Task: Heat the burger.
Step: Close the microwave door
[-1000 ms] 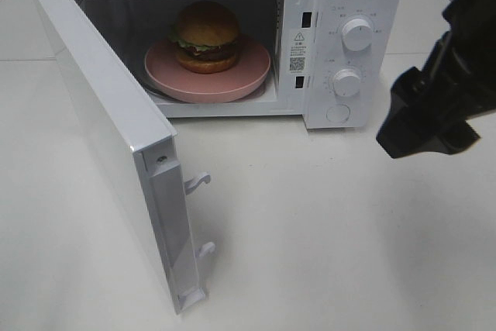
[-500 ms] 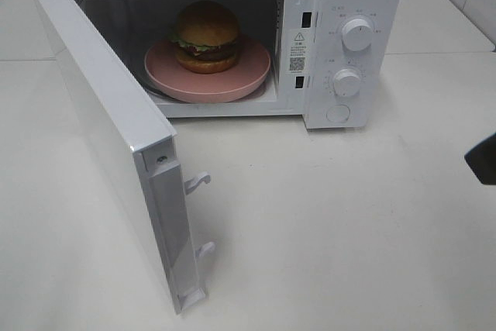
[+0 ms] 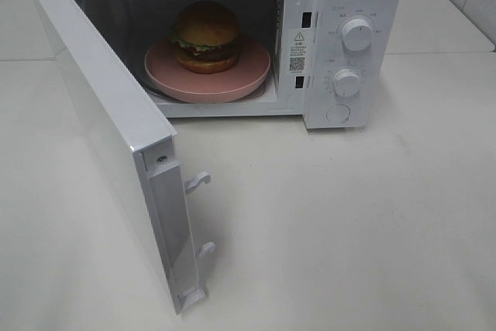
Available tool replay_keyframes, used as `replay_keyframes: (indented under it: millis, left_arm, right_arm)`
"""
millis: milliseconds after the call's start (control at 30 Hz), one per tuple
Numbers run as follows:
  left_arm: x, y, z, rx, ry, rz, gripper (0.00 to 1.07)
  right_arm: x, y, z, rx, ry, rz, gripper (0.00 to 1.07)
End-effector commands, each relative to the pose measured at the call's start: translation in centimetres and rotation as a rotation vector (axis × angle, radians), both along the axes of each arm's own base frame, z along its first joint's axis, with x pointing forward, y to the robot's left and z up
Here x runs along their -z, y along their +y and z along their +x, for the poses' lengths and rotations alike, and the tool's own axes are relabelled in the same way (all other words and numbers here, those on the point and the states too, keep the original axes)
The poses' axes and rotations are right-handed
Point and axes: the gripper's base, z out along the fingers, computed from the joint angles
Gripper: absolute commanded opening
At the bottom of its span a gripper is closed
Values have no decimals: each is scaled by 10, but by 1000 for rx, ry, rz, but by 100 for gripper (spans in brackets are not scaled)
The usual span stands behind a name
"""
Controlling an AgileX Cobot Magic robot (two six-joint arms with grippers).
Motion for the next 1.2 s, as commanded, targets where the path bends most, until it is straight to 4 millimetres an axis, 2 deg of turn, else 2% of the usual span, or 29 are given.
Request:
replay_keyframes:
  millis: [33,167,200,233,367,533,667,1200]
  left_arm:
    - [-1,0,-2,-2,-26,-7,98]
    - [-1,0,-2,-2,-26,-7,98]
    - [-1,0,-2,-2,-26,-7,98]
    - [-1,0,-2,-2,-26,-7,98]
    - [-1,0,-2,-2,-26,-7,98]
    - [-1,0,-2,-2,-26,-7,98]
    - [-1,0,-2,-2,-26,-7,98]
    - [-1,0,-2,-2,-25,-8,98]
  right_arm:
    - [6,-14,-12,98,-59,42,76]
    - [14,-24,-25,177,-101,58,76]
    - [20,-30,-33,224,-132,68,76]
    - [20,-30,-33,224,-132,68,76]
    - [22,-38,-55,325,-238,105,76]
    - [22,-39,-70,362,-312,129,76]
    - [29,-37,-85,405,-351,173,76]
    - [30,-37,-88,414,-372,169,76]
